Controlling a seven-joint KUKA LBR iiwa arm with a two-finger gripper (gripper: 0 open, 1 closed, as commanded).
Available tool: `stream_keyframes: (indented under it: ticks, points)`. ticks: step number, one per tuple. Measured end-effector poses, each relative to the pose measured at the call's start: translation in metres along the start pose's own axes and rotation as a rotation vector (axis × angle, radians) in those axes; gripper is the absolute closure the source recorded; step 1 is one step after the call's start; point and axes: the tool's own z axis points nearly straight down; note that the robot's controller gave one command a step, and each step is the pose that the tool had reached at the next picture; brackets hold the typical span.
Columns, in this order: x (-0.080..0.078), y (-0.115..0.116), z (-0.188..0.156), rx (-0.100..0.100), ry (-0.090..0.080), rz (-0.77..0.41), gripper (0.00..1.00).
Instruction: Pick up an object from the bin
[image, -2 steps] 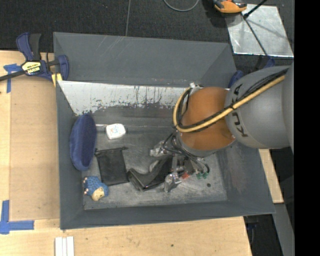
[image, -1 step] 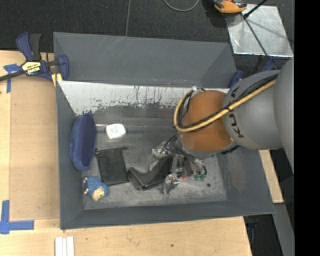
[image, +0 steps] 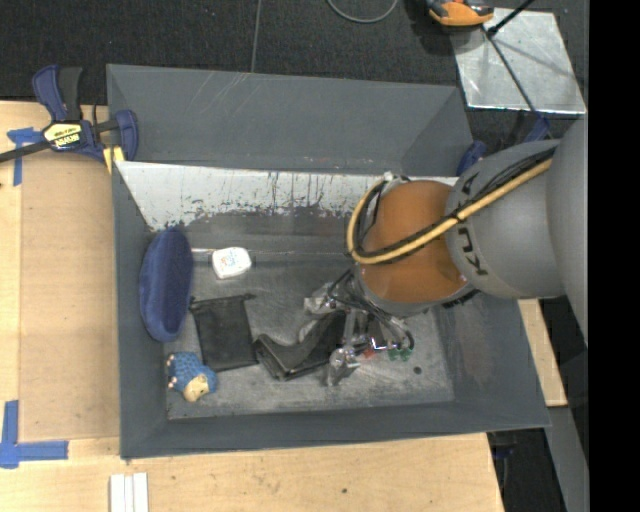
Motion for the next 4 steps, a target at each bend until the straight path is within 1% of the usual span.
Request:
stream_keyframes:
  ticks: [1, 2, 3, 4]
  points:
    - [-0.002, 0.001, -0.001, -0.001, -0.004, -0.001, 1.0]
    - [-0.001, 0.0, -0.022, 0.002, 0.001, -0.003, 1.0]
    - [0.0, 0.0, -0.029, 0.002, 0.0, -0.004, 1.0]
    - [0.0, 0.0, -0.062, 0.002, 0.0, -0.006, 1.0]
